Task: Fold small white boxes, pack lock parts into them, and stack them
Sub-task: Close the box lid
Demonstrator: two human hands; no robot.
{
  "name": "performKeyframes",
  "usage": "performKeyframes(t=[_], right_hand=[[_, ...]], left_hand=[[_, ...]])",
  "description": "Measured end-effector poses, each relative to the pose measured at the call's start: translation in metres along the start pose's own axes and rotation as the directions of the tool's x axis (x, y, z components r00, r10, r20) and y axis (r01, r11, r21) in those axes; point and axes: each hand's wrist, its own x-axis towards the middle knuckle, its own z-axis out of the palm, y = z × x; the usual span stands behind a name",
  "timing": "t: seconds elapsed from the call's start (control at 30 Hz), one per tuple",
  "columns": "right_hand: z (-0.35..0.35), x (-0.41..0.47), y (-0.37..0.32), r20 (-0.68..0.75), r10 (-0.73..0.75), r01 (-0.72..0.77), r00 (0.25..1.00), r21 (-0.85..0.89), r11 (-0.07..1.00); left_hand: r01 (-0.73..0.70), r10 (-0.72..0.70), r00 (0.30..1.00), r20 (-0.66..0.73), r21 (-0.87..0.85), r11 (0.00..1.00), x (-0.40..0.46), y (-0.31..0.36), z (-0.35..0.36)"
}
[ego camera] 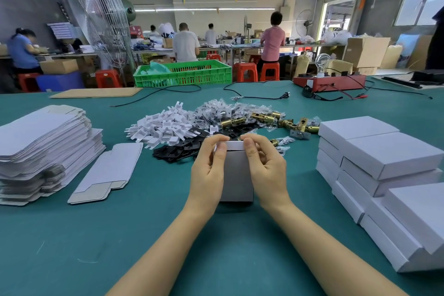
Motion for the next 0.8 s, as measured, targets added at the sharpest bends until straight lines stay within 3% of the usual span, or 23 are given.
performKeyframes(t=[0.27,0.47,0.8], right_hand=[[-0.001,-0.002,0.003,-0.032,-0.086,0.082,0.996,-0.113,0.99],[-0.002,0.0,0.001,-0.061,-0.125,0.118,0.99,-0.102,0.988],[-0.007,0.003,0.0,-0.032,-0.347,0.329,0.937,-0.245,0.912]], left_hand=[[-0.003,0.005,0.999,0.033,-0.071,0.998,-0.001,0.004,-0.002],[0.027,-0.018,0.997,0.07,-0.124,0.992,0.0,0.002,-0.004],[0.01,0.005,0.991,0.132,-0.114,0.993,0.0,-0.007,-0.005]])
